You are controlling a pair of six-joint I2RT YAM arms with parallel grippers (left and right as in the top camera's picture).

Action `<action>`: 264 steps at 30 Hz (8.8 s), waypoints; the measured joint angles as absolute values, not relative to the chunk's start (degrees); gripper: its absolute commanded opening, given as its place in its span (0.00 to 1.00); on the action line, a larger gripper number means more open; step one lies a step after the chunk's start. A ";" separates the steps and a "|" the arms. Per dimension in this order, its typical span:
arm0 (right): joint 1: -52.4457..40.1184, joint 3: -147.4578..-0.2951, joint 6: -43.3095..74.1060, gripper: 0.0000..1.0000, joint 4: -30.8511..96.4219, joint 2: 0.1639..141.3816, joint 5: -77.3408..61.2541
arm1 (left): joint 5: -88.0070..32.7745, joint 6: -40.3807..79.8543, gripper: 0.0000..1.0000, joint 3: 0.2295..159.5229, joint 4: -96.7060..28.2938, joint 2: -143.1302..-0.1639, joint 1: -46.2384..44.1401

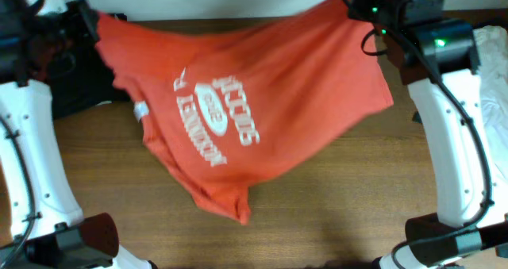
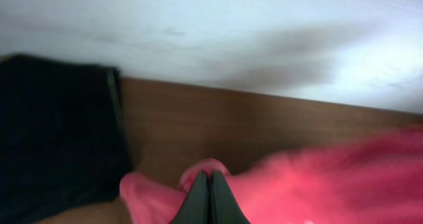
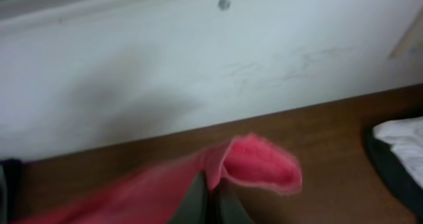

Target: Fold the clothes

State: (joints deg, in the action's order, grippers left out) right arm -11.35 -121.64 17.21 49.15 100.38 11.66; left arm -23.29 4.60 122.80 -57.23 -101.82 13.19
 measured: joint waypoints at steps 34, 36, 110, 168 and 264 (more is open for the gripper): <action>-0.23 -92.31 23.97 0.16 79.07 83.02 0.38 | -23.11 -6.39 0.00 118.78 -86.96 -121.49 5.96; -0.97 -89.49 24.03 0.17 79.26 82.89 0.10 | -22.24 -6.44 0.00 118.78 -86.11 -121.49 5.96; 15.27 -93.14 13.34 0.04 66.67 71.42 -17.74 | -26.28 -5.93 0.01 121.73 -84.12 -107.79 4.12; 15.33 -100.36 13.26 0.04 79.81 99.29 -13.41 | -20.64 -0.47 0.01 122.37 -96.49 -128.33 0.03; 20.69 -86.30 17.28 0.99 49.80 102.96 -6.96 | -2.33 14.13 0.87 77.08 -35.90 -103.24 3.44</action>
State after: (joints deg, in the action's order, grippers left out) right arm 20.69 -86.30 17.28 49.80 102.96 -6.96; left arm -2.33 14.13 77.08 -35.90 -103.24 3.44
